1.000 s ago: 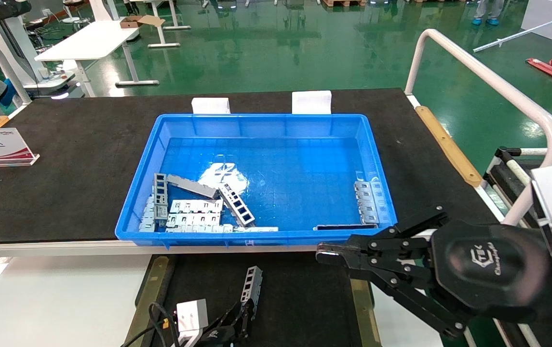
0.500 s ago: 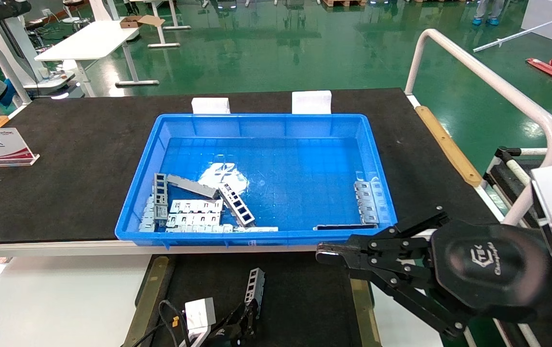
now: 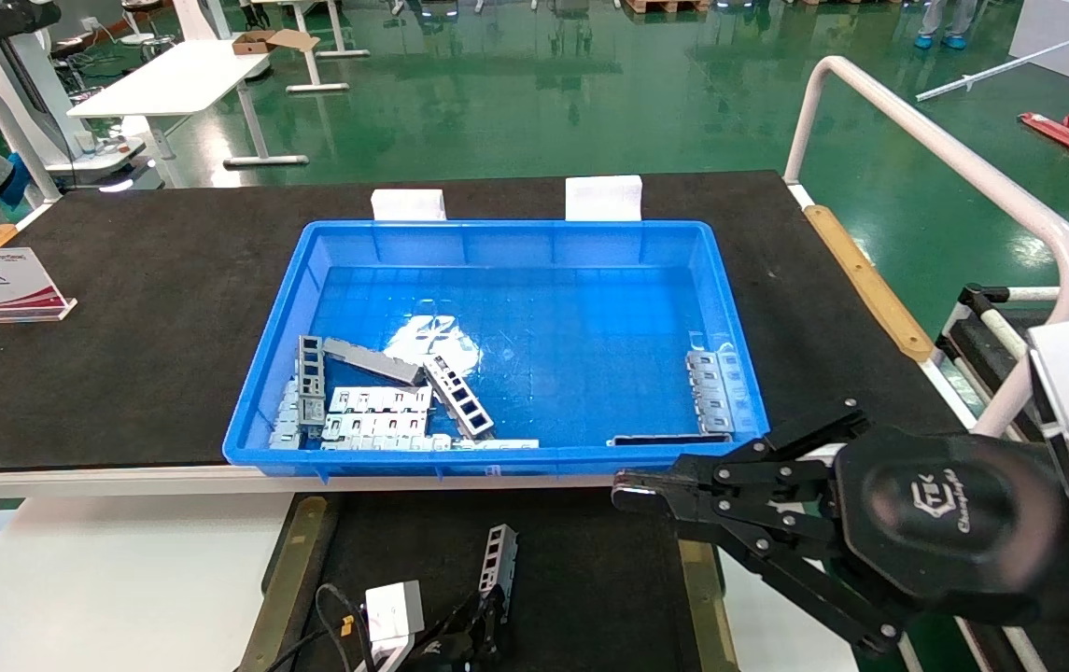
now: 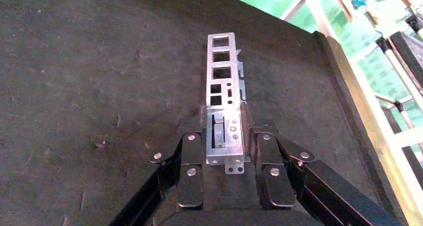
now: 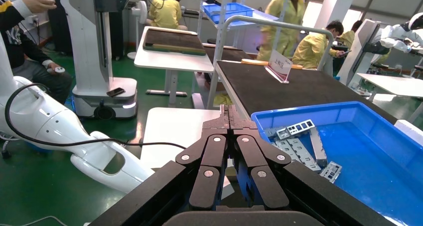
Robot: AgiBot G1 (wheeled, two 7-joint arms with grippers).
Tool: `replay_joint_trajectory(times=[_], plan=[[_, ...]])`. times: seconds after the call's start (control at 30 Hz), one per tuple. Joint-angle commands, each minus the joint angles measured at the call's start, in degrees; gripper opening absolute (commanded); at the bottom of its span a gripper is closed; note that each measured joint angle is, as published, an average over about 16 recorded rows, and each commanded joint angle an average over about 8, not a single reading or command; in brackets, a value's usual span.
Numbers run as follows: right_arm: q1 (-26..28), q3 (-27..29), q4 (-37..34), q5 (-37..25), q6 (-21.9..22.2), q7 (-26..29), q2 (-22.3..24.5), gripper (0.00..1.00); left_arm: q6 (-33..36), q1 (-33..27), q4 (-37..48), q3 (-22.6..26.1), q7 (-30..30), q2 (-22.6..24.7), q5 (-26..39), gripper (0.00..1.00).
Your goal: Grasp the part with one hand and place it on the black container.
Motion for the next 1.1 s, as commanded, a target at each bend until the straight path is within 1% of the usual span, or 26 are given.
replay_joint_trajectory(times=[0.03,0.47,0.6,0.73,0.9,1.1], plan=[[0.0,0.0,0.0,0.0,0.0,0.0,0.0,1.0,-0.1,-0.1,0.0,0.2,-0.5,0.0,0.4,1.0],[0.0,0.0,0.0,0.0,0.0,0.0,0.0,1.0,-0.2,-0.5,-1.2,1.1,-3.4,-0.2,3.5,1.0],[0.0,0.0,0.0,0.0,0.0,0.0,0.0,1.0,1.4,-0.5,-2.3,0.8,-3.4,-0.8,4.9,1.0],[0.0,0.0,0.0,0.0,0.0,0.0,0.0,1.0,4.3,-0.2,-3.8,0.3,-2.9,-2.0,6.1,1.0],[0.0,0.0,0.0,0.0,0.0,0.0,0.0,1.0,9.4,0.8,-6.4,0.7,-3.1,-5.6,6.2,1.0],[0.0,0.0,0.0,0.0,0.0,0.0,0.0,1.0,17.0,1.2,-9.4,4.0,-5.9,-13.1,4.7,1.0]])
